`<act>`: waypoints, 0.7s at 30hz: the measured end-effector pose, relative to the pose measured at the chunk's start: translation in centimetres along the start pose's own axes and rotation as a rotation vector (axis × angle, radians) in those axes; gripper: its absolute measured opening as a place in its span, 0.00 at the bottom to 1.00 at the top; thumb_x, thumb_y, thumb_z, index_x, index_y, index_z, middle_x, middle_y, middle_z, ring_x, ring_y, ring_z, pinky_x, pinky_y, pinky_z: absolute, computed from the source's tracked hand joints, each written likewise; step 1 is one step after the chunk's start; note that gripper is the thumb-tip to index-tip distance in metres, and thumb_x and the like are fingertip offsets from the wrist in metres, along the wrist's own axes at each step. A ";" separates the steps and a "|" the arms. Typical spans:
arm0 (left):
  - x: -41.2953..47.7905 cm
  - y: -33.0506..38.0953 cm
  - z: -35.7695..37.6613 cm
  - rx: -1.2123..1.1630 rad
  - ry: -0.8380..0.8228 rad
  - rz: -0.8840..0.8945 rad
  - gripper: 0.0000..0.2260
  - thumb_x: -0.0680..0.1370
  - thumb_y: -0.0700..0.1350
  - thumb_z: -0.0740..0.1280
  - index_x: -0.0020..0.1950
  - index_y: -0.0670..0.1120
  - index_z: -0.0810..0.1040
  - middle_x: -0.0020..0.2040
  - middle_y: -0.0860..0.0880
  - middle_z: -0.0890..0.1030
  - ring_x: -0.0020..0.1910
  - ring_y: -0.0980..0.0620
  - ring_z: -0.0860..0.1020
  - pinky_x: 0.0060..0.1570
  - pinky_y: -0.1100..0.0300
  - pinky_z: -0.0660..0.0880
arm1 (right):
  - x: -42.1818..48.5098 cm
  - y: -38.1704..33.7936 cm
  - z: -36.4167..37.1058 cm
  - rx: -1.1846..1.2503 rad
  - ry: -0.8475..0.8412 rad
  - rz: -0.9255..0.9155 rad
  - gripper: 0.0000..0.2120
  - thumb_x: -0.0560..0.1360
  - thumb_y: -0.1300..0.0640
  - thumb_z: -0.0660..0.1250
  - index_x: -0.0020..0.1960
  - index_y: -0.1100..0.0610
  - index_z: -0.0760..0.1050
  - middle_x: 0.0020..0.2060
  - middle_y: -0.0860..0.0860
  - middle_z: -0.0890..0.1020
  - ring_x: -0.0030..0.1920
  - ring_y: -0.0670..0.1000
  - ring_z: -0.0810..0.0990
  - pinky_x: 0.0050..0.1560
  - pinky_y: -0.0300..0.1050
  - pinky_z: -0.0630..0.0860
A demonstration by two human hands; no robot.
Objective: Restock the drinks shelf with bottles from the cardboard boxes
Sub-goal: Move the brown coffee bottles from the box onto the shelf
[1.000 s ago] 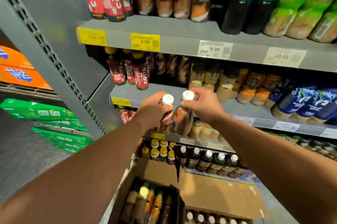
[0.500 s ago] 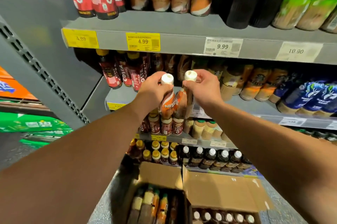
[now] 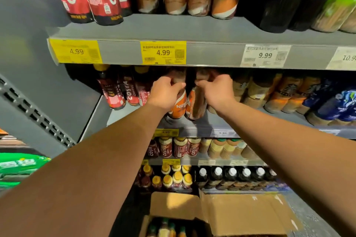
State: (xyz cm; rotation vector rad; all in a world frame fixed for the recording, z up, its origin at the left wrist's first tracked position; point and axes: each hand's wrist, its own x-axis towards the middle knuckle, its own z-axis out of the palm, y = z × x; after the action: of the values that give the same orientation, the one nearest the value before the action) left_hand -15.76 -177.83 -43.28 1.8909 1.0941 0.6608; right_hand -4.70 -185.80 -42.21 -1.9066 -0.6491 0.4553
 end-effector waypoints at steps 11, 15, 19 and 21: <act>1.8 -3.2 2.3 -0.186 0.044 0.053 0.16 0.73 0.50 0.68 0.58 0.46 0.78 0.52 0.45 0.81 0.53 0.46 0.79 0.58 0.50 0.75 | 1.6 2.8 1.7 0.005 0.048 -0.026 0.10 0.72 0.57 0.71 0.36 0.61 0.75 0.32 0.54 0.78 0.36 0.53 0.78 0.38 0.48 0.74; 1.3 -5.5 4.1 -0.162 0.110 0.013 0.23 0.71 0.46 0.73 0.64 0.42 0.74 0.57 0.44 0.77 0.57 0.47 0.76 0.58 0.56 0.72 | -0.1 5.5 2.6 0.043 0.071 -0.109 0.11 0.70 0.59 0.74 0.50 0.58 0.76 0.44 0.49 0.81 0.43 0.46 0.79 0.46 0.43 0.75; -0.6 -7.5 5.4 -0.165 0.166 0.013 0.23 0.71 0.41 0.72 0.66 0.48 0.73 0.53 0.55 0.71 0.51 0.57 0.71 0.53 0.62 0.69 | -2.0 8.7 3.7 0.078 0.143 -0.011 0.28 0.71 0.61 0.74 0.69 0.60 0.69 0.60 0.51 0.78 0.61 0.48 0.75 0.59 0.35 0.68; -0.9 -8.3 5.6 -0.227 0.137 -0.055 0.25 0.71 0.40 0.72 0.67 0.50 0.72 0.54 0.55 0.71 0.53 0.56 0.73 0.58 0.58 0.72 | -2.4 9.5 3.9 0.032 0.152 0.028 0.26 0.70 0.60 0.75 0.66 0.60 0.72 0.54 0.51 0.80 0.57 0.51 0.77 0.55 0.37 0.70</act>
State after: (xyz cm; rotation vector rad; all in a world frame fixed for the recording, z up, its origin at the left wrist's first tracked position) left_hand -15.58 -178.60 -53.35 1.6354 1.1029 0.8556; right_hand -6.61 -187.70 -52.45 -1.9006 -0.5130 0.3332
